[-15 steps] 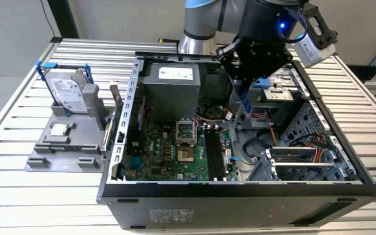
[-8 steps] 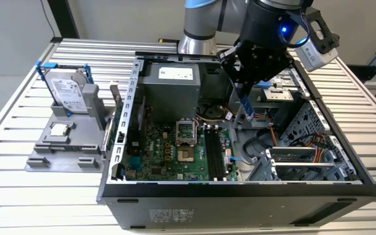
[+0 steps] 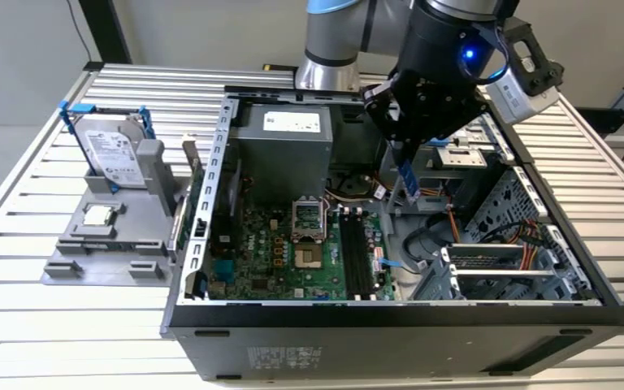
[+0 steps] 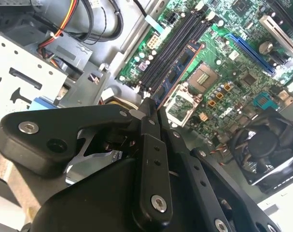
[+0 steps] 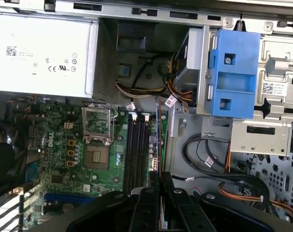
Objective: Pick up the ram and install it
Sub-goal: 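Insert the ram into the slot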
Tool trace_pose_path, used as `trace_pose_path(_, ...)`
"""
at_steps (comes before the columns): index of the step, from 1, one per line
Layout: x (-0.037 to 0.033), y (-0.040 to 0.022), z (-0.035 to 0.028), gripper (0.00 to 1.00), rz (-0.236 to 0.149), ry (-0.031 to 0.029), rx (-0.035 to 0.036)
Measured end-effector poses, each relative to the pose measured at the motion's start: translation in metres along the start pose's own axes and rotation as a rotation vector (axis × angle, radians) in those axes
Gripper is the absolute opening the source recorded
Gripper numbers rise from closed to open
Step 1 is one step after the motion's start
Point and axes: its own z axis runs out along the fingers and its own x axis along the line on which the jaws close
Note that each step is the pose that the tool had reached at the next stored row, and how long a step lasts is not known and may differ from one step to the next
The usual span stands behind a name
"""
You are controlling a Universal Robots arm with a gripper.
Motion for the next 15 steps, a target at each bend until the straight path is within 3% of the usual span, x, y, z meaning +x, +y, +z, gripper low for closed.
trace_pose_path(15, 0.0, 0.0, 0.0003, 0.0, 0.0, -0.0001, 0.0)
